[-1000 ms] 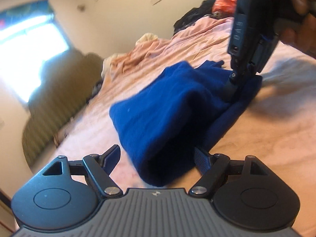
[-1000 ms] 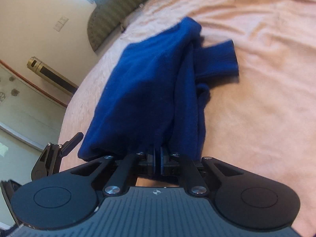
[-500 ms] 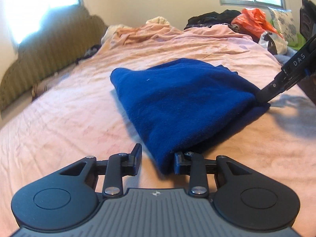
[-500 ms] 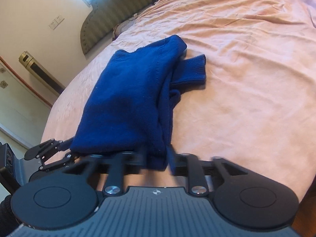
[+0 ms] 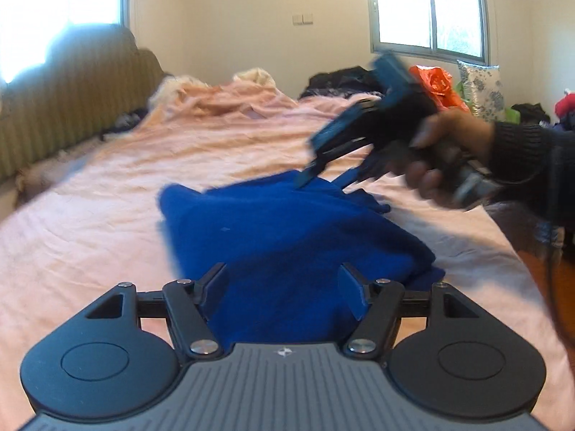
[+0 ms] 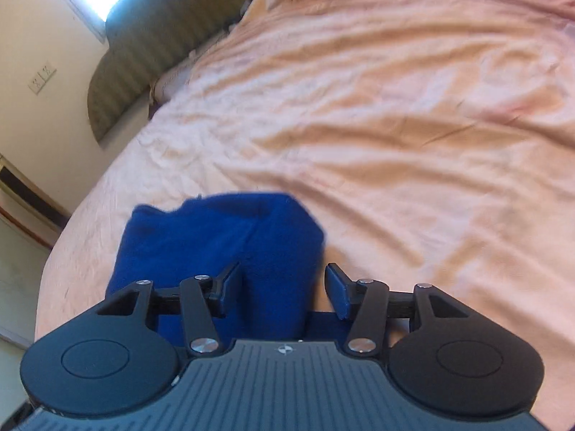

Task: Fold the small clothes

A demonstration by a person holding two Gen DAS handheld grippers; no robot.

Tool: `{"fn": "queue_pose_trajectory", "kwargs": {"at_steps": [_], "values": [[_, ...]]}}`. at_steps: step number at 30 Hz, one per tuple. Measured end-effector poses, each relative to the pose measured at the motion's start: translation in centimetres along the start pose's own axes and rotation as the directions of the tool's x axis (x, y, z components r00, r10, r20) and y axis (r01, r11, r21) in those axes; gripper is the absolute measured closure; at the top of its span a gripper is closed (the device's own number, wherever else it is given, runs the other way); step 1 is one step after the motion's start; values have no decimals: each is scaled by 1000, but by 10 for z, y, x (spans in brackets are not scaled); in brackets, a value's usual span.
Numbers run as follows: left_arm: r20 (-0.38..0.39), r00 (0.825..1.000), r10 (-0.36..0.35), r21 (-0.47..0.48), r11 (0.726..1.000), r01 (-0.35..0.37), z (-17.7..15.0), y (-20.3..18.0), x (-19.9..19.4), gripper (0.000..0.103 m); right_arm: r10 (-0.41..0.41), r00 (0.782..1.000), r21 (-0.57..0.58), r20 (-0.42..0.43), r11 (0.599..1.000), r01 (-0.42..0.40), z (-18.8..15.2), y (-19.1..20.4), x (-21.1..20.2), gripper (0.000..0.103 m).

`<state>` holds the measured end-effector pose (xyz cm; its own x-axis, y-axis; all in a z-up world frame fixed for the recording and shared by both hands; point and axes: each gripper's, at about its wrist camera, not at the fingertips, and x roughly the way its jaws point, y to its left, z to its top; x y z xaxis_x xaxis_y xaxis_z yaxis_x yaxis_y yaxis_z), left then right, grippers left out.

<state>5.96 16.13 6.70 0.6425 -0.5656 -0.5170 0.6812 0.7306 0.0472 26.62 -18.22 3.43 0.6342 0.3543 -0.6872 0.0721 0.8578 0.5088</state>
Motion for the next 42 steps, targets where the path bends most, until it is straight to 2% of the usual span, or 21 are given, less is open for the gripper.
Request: {"fn": "queue_pose_trajectory", "kwargs": {"at_steps": [1, 4, 7, 9, 10, 11, 13, 15, 16, 18, 19, 22, 24, 27, 30, 32, 33, 35, 36, 39, 42], "values": [[-16, 1000, -15, -15, 1000, 15, 0, 1, 7, 36, 27, 999, -11, 19, 1000, -27, -3, 3, -2, 88], [-102, 993, -52, -69, 997, 45, -10, 10, 30, 35, 66, 992, -31, 107, 998, -63, -10, 0, -22, 92], [-81, 994, -73, -94, 993, 65, -22, 14, 33, 28, -4, 996, 38, 84, 999, 1, -20, -34, -12, 96], [-77, 993, -90, -103, 991, 82, -21, 16, 33, 26, 39, 991, 73, 125, 996, -49, -30, -48, -14, 93], [-77, 992, -98, -105, 990, 90, -20, 17, 32, 26, 48, 989, 94, 140, 994, -62, -31, -49, -18, 79], [-75, 991, -107, -112, 989, 99, -20, 20, 31, 26, 49, 986, 113, 159, 991, -68, -31, -49, -23, 75], [-62, 990, -130, -153, 981, 120, -14, 29, 23, 26, 46, 978, 138, 203, 988, -75, -32, -49, -39, 45], [-18, 990, -137, -224, 966, 129, -9, 44, 10, 22, 79, 962, 142, 260, 983, -119, -36, -55, -60, 27], [10, 991, -137, -273, 952, 135, -8, 53, 5, 14, 85, 959, 143, 272, 981, -128, -37, -59, -68, 24], [61, 989, -138, -419, 895, 150, -6, 81, 2, 8, 90, 966, 176, 244, 975, -135, -39, -73, -76, 24], [73, 987, -144, -510, 845, 161, -8, 96, 5, 8, 102, 972, 193, 211, 970, -144, -42, -79, -75, 25], [79, 980, -181, -744, 644, 179, -24, 137, 29, 8, 103, 989, 169, 104, 978, -119, -53, -77, -59, 26], [70, 973, -219, -823, 539, 181, -36, 150, 48, 9, 129, 987, 108, 97, 984, -140, -62, -64, -53, 26], [94, 966, -240, -813, 541, 214, -28, 150, 63, 9, 215, 975, 121, 57, 968, -221, -64, -49, -41, 27], [48, 958, -283, -801, 563, 206, -10, 152, 90, 9, 236, 971, 119, 35, 964, -238, -59, -36, -28, 30], [20, 956, -292, -804, 564, 189, -1, 152, 106, 10, 201, 979, 97, 19, 975, -202, -56, -28, -20, 56], [8, 953, -303, -802, 568, 187, 3, 150, 114, 13, 189, 982, 69, -4, 980, -189, -56, -23, -15, 79], [-58, 956, -287, -763, 631, 143, 12, 140, 123, 63, 182, 983, 5, 7, 983, -182, -60, -14, -16, 80], [-108, 960, -259, -731, 675, 100, 11, 136, 124, 64, 177, 984, -20, 16, 984, -177, -62, -10, -18, 80], [-87, 975, -205, -685, 722, 91, 13, 128, 111, 73, 216, 975, 6, 43, 976, -217, -62, -3, -25, 82], [-66, 978, -199, -703, 705, 96, 13, 135, 87, 75, 277, 960, 12, 50, 961, -278, -61, 13, -35, 82]]}}
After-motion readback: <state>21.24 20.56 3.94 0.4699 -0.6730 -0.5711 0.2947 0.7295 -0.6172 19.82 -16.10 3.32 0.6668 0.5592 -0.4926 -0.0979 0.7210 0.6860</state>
